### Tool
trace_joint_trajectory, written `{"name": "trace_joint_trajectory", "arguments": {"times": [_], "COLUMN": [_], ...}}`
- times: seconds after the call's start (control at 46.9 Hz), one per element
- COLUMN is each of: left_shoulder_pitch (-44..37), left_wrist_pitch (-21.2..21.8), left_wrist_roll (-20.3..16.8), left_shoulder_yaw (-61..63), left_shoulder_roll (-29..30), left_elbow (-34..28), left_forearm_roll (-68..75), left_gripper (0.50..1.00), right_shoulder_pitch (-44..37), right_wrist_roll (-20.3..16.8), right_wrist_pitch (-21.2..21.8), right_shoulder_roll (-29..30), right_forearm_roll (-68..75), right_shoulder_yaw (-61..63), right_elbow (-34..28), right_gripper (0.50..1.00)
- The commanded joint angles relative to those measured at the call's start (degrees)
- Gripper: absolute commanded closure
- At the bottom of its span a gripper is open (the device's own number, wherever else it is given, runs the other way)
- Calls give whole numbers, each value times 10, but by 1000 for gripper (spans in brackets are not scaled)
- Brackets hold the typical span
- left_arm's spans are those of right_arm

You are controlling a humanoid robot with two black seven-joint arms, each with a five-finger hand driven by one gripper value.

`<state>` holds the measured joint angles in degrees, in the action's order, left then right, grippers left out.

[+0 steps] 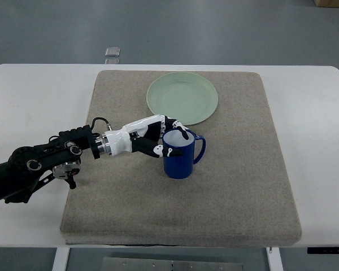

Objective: Place cup left of plate with left hand
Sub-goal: 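Lift the blue mug and carry it past the plate, away from the robot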

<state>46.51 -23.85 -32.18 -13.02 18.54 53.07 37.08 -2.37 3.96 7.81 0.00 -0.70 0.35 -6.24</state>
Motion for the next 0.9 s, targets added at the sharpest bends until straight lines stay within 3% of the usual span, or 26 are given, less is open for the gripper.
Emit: {"name": "trace_joint_trajectory", "arguments": {"times": [0.0, 0.405, 0.598, 0.875], "left_shoulder_pitch": [0, 7, 13, 37], "left_wrist_pitch": [2, 10, 48, 137], "left_wrist_roll": [0, -5, -5, -5], "left_shoulder_yaw": [-1, -16, -20, -31], "left_shoulder_roll": [0, 1, 2, 13], "left_elbow": [0, 5, 5, 4], "left_forearm_roll": [-2, -5, -2, 0], "left_gripper": [1000, 1000, 1000, 1000], "right_shoulder_pitch": [0, 0, 0, 0], "right_wrist_roll": [0, 0, 0, 0], "right_wrist_pitch": [0, 0, 0, 0], "right_shoulder_roll": [0, 0, 0, 0], "right_forearm_roll": [0, 0, 0, 0], "right_shoulder_yaw": [0, 0, 0, 0], "right_elbow": [0, 0, 0, 0], "right_gripper": [566, 566, 566, 566]}}
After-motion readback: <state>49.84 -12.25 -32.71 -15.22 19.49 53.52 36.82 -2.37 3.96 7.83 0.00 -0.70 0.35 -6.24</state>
